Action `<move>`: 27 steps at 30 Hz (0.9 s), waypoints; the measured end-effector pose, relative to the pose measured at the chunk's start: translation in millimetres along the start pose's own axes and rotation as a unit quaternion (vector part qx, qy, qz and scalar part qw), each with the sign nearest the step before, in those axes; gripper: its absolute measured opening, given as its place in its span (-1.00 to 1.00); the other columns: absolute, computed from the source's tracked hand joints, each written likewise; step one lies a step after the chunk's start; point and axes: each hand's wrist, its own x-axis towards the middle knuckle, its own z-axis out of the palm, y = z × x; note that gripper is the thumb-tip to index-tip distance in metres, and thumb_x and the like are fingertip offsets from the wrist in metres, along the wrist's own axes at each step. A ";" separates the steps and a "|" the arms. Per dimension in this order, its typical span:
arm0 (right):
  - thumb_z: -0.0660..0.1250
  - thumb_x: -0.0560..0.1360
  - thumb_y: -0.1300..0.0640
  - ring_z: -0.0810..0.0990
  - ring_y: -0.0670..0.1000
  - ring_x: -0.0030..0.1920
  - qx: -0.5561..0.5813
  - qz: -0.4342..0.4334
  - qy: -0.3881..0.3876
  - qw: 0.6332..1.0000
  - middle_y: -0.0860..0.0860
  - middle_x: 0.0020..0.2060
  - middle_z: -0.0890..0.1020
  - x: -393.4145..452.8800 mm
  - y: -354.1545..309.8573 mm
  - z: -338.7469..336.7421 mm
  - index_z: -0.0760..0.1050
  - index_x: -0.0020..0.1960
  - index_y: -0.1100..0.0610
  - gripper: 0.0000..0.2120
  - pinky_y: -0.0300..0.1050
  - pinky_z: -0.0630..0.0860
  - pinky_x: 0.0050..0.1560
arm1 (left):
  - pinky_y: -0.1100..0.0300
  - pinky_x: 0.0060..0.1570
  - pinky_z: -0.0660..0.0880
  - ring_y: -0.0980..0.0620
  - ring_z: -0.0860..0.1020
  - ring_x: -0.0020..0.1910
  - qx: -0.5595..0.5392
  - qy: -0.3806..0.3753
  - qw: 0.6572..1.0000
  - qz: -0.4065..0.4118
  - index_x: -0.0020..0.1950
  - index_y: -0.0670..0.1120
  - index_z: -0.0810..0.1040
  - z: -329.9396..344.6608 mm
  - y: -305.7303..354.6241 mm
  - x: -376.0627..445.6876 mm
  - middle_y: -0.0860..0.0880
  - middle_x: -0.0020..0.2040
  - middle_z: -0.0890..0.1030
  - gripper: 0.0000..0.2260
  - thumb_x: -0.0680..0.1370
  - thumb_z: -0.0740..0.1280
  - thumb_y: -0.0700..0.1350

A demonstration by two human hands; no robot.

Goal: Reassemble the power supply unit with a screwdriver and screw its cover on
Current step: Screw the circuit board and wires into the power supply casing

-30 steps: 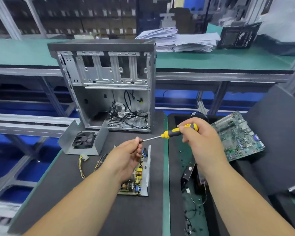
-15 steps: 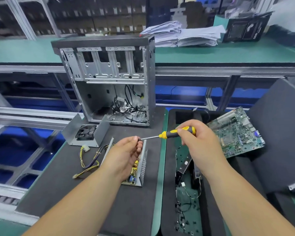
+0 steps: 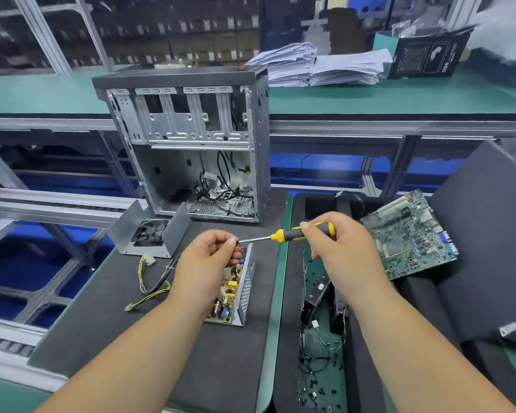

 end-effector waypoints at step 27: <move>0.34 0.53 0.12 0.41 -0.09 -0.48 0.112 0.123 -0.036 0.985 -0.01 -0.44 0.59 18.6 21.4 2.3 0.57 -0.23 0.06 -0.83 -0.27 0.35 -0.36 | 0.21 0.00 0.52 0.20 0.54 -0.07 0.388 -0.098 0.858 0.322 0.11 0.01 0.57 -22.4 9.2 9.4 0.15 -0.04 0.59 -0.84 0.53 0.41 -0.06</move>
